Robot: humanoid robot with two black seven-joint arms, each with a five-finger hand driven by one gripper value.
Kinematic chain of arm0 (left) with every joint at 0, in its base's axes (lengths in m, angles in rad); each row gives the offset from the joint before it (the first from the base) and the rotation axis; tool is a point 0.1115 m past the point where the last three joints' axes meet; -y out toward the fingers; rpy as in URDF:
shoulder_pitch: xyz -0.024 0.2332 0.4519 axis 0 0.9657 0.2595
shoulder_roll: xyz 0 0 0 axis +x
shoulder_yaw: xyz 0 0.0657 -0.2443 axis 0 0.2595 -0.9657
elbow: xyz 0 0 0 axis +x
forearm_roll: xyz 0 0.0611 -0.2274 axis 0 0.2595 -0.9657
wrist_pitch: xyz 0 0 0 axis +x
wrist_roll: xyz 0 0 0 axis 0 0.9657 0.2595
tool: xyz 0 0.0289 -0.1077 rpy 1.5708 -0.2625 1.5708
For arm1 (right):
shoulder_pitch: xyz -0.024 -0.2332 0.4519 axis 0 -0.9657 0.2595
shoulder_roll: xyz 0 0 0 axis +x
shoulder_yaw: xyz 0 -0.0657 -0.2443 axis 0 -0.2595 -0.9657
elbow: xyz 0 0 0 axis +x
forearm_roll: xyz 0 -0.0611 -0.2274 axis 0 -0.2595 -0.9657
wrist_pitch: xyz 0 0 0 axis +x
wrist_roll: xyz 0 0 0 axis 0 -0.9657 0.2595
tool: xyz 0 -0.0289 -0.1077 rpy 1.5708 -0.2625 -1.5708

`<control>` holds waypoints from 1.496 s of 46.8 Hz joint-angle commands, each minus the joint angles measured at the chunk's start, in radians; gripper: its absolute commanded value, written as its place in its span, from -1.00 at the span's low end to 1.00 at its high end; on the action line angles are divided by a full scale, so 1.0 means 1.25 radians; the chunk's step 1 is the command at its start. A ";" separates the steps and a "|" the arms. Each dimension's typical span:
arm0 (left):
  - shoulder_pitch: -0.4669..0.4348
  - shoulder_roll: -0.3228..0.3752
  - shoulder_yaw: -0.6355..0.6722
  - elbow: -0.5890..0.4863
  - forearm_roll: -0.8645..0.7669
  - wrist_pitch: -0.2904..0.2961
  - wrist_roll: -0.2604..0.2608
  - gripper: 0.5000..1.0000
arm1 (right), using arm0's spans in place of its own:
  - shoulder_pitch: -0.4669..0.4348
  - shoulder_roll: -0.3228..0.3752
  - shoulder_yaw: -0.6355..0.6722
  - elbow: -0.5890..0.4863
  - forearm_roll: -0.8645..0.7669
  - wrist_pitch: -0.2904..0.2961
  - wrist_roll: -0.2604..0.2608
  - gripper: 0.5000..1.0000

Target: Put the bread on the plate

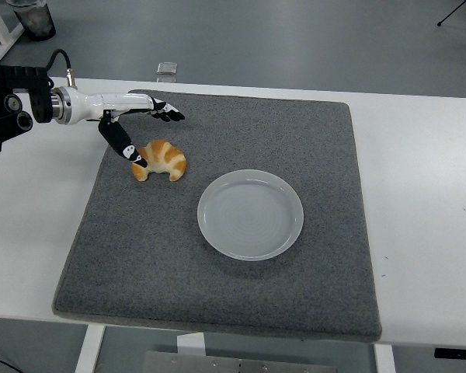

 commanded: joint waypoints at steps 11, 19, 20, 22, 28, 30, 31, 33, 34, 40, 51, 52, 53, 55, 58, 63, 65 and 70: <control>0.008 -0.008 0.030 0.001 0.032 0.084 0.000 0.85 | 0.000 0.000 0.000 0.000 0.000 0.000 0.001 0.81; 0.008 -0.014 0.050 0.002 0.031 0.105 0.000 0.84 | 0.000 0.000 0.000 0.000 0.000 0.000 -0.001 0.81; 0.008 -0.015 0.052 0.002 0.032 0.111 0.000 0.85 | 0.000 0.000 0.000 0.000 0.000 0.000 0.001 0.81; 0.009 -0.019 0.058 0.002 0.032 0.118 0.002 0.85 | 0.000 0.000 0.000 0.000 0.000 0.000 0.001 0.81; 0.008 -0.026 0.076 0.002 0.032 0.131 0.002 0.85 | 0.000 0.000 0.000 0.000 0.000 0.000 -0.001 0.81; 0.008 -0.026 0.076 0.002 0.032 0.132 0.002 0.85 | 0.000 0.000 0.000 0.000 0.000 0.000 0.001 0.81; 0.008 -0.026 0.077 0.002 0.032 0.132 0.002 0.85 | 0.000 0.000 0.000 0.000 0.000 0.000 0.001 0.81; 0.008 -0.030 0.077 0.002 0.032 0.134 0.003 0.85 | 0.000 0.000 0.000 0.000 0.000 0.000 0.001 0.81; 0.009 -0.034 0.077 0.002 0.032 0.134 0.003 0.85 | 0.000 0.000 0.000 0.000 0.000 0.000 -0.001 0.82; 0.009 -0.046 0.077 0.008 0.031 0.145 0.005 0.85 | 0.000 0.000 0.000 0.000 0.000 0.000 -0.001 0.81; 0.015 -0.064 0.095 0.011 0.030 0.181 0.009 0.85 | 0.000 0.000 0.000 0.000 0.000 0.000 -0.001 0.81; 0.019 -0.068 0.095 0.011 0.030 0.183 0.009 0.85 | 0.000 0.000 0.000 -0.001 0.000 0.000 0.001 0.82; 0.021 -0.072 0.095 0.011 0.030 0.187 0.009 0.85 | 0.000 0.000 0.000 0.000 0.000 0.000 0.001 0.81; 0.026 -0.079 0.095 0.012 0.030 0.191 0.010 0.85 | 0.000 0.000 0.000 0.000 0.000 0.000 0.001 0.81; 0.029 -0.083 0.095 0.013 0.030 0.194 0.010 0.85 | 0.000 0.000 0.000 0.000 0.000 0.000 0.001 0.81; 0.036 -0.084 0.095 0.013 0.030 0.198 0.010 0.84 | 0.000 0.000 0.000 0.000 0.000 0.000 0.001 0.81; 0.037 -0.084 0.095 0.013 0.030 0.203 0.010 0.85 | 0.000 0.000 0.000 0.000 0.000 0.000 -0.001 0.81; 0.037 -0.084 0.096 0.014 0.030 0.210 0.011 0.84 | 0.000 0.000 0.000 0.000 0.000 0.000 -0.001 0.81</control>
